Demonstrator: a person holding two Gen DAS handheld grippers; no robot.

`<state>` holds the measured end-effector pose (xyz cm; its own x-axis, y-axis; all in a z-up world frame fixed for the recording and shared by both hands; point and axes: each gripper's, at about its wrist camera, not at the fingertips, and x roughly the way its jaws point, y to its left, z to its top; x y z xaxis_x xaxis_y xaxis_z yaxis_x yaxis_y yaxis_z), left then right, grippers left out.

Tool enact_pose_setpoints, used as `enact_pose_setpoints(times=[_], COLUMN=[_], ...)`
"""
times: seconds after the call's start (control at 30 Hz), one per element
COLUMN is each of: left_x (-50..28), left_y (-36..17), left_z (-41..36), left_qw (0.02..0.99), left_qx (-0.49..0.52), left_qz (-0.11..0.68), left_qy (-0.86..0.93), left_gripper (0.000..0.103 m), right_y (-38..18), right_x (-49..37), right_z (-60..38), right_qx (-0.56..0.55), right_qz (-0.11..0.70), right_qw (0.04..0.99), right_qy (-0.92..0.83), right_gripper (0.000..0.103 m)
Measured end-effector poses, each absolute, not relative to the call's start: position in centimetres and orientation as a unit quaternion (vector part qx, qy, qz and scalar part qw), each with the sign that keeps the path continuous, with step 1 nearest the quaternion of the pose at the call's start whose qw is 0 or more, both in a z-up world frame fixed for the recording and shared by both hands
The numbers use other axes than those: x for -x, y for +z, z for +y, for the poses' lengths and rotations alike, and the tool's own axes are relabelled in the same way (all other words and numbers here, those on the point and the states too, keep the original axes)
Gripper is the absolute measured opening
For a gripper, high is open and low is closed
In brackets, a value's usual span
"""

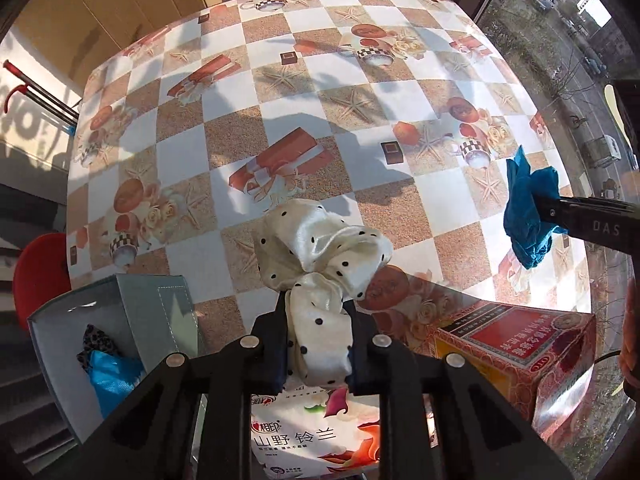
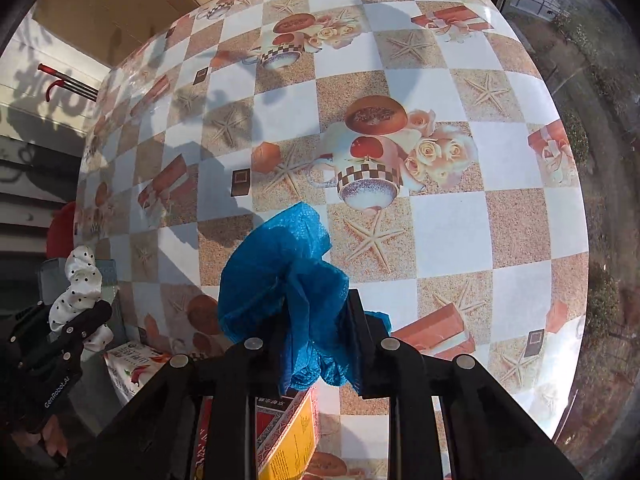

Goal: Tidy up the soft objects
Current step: 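Grasp the white polka-dot scrunchie with the left tool while the right tool grasps the blue glove, then carry the scrunchie and blue glove over the white box and open both tools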

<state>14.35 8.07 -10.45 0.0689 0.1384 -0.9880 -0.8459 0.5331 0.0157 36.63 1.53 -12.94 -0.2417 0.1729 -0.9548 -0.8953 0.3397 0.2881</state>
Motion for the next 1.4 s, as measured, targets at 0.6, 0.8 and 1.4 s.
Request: enact_pose_setpoints(times=[0.6,0.8,1.4], left_x=[-0.9,4.2,12.0], left_y=[-0.9,-1.3,-5.6], left_z=[2.0,0.6,-2.6], left_qw=[0.669,0.642,0.568], left_qx=[0.302,0.329,0.406], left_qz=[0.504,0.493,0.492], left_qy=[0.456,0.487,0.520], left_gripper=[0.023,0.023,0.023], right_y=[0.7,-0.2,-2.4], right_x=[-23.8,-16.0,-4.3], right_z=[2.1,2.6,2.8], right_qx=[0.256,0.285,0.377], right_qz=[0.540,0.538,0.507], right_qw=[0.508,0.454,0.378], right_qy=[0.620,0.651,0.677], right_gripper=[0.024,0.024,0.024])
